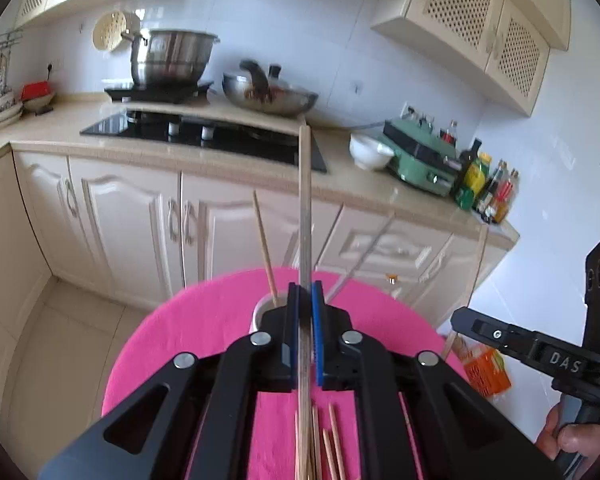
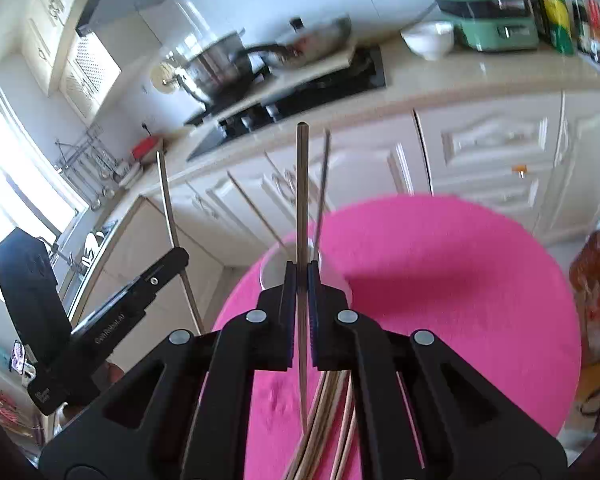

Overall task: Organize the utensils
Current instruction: 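Carry the left tool's chopstick into the pink cup while the right tool inserts its chopstick, then open the left tool to drop its chopstick in the cup while the right tool releases its own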

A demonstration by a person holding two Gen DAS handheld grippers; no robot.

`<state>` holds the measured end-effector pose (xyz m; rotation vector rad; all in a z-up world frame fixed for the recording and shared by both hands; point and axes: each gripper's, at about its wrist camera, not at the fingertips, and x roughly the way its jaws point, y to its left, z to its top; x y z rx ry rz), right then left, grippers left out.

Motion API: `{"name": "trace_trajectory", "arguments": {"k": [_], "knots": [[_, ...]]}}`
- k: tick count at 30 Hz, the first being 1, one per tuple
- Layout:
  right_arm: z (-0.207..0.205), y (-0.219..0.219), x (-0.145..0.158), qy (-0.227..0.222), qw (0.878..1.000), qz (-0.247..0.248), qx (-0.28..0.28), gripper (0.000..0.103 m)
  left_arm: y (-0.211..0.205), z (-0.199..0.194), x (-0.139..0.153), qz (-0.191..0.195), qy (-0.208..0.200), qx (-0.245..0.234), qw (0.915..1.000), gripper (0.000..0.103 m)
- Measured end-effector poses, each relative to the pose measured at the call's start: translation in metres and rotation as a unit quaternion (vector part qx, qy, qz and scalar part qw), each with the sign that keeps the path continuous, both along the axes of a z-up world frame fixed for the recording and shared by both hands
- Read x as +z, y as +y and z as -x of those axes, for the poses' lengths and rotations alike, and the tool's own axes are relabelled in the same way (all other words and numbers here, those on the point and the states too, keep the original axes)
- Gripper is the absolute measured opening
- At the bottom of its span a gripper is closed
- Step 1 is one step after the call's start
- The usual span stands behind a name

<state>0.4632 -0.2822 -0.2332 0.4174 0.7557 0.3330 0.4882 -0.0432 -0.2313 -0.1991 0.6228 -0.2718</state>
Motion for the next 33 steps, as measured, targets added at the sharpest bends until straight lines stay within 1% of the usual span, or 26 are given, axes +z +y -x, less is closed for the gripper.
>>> {"name": "trace_trajectory", "arguments": {"k": [3, 7, 13, 18, 25, 30, 33], "knots": [[-0.01, 0.005, 0.012, -0.033, 0.999, 0.011, -0.015, 0.006, -0.002, -0.012, 0.008, 0.003, -0.018, 0.005, 0.9998, 0.006], [-0.032, 0.015, 0.021, -0.061, 0.998, -0.001, -0.014, 0.006, -0.005, -0.036, 0.014, 0.009, -0.034, 0.014, 0.9993, 0.006], [-0.059, 0.019, 0.028, -0.083, 0.996, -0.019, -0.011, 0.006, -0.009, -0.067, 0.019, 0.014, -0.06, 0.031, 0.9976, 0.006], [-0.075, 0.018, 0.028, -0.092, 0.995, -0.027, -0.019, 0.006, -0.012, -0.088, 0.015, 0.015, -0.071, 0.044, 0.9964, 0.006], [-0.088, 0.013, 0.025, -0.105, 0.993, -0.03, -0.033, 0.006, -0.021, -0.111, -0.01, -0.002, -0.067, 0.055, 0.9962, 0.006], [-0.094, 0.017, 0.011, -0.095, 0.995, -0.013, -0.026, 0.006, -0.022, -0.117, -0.036, -0.013, -0.038, 0.059, 0.9974, 0.006], [-0.094, 0.02, 0.001, -0.085, 0.996, -0.006, -0.021, 0.006, -0.02, -0.115, -0.045, -0.018, -0.027, 0.059, 0.9977, 0.006]]}}
